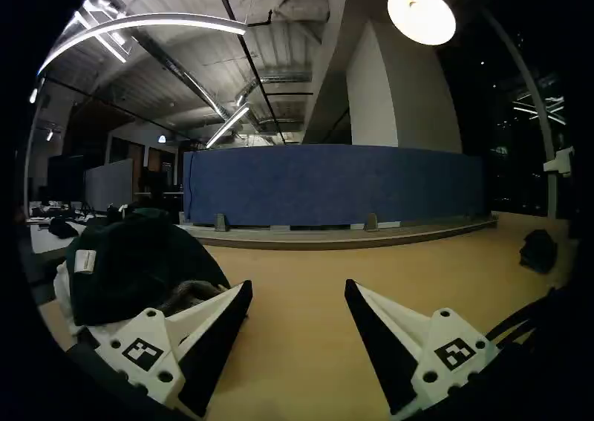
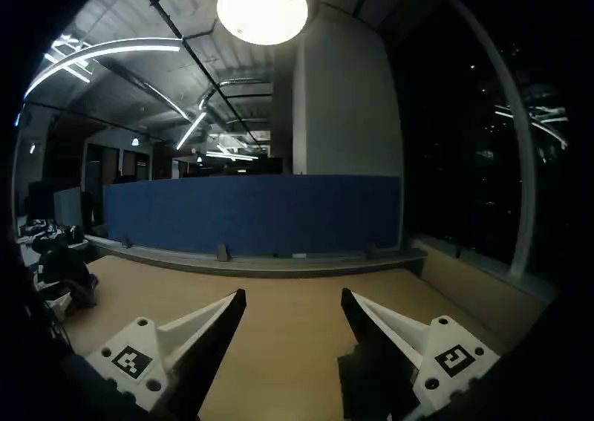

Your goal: Fold towel

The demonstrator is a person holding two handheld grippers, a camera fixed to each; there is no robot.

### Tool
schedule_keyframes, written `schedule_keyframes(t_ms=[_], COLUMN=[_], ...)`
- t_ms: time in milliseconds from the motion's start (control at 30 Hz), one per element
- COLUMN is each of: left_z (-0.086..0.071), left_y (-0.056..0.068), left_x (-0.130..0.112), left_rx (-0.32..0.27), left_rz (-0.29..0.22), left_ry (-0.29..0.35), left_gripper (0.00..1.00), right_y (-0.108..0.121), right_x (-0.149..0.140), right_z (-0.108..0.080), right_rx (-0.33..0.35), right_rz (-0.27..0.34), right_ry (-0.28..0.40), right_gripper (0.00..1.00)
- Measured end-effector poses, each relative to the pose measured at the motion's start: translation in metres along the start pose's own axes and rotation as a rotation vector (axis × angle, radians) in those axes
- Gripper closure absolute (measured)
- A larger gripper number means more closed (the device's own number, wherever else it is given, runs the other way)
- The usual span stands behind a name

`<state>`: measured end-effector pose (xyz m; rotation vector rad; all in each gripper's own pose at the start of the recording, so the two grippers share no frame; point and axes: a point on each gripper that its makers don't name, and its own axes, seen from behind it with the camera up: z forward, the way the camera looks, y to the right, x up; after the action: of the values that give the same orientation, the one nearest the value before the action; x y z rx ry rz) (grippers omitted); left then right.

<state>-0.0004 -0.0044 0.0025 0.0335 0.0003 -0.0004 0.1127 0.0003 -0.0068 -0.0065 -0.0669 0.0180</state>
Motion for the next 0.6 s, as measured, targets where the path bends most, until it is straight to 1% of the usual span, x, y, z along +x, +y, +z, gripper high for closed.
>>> schedule_keyframes(t_ms=[100,200,300,400,600], left_z=[0.0,0.0,0.0,0.001,0.0], left_y=[0.0,0.0,0.0,0.0,0.0], left_x=[0.0,0.001,0.001,0.0,0.001], left_rx=[0.0,0.0,0.0,0.0,0.0], left_rz=[0.0,0.0,0.0,0.0,0.0], left_ry=[0.0,0.0,0.0,0.0,0.0], left_gripper=[0.08,0.08,0.08,0.08,0.08], right_y=[0.007,0.016,0.023,0.029,0.033], right_x=[-0.014,-0.026,-0.039,-0.055,-0.072], right_z=[0.003,0.005,0.006,0.007,0.01], right_rx=[0.003,-0.001,-0.007,-0.015,-0.01], right_rz=[0.025,0.046,0.055,0.067,0.095], right_ry=[0.001,0.019,0.039,0.04,0.045], right_gripper=[0.0,0.0,0.0,0.0,0.0])
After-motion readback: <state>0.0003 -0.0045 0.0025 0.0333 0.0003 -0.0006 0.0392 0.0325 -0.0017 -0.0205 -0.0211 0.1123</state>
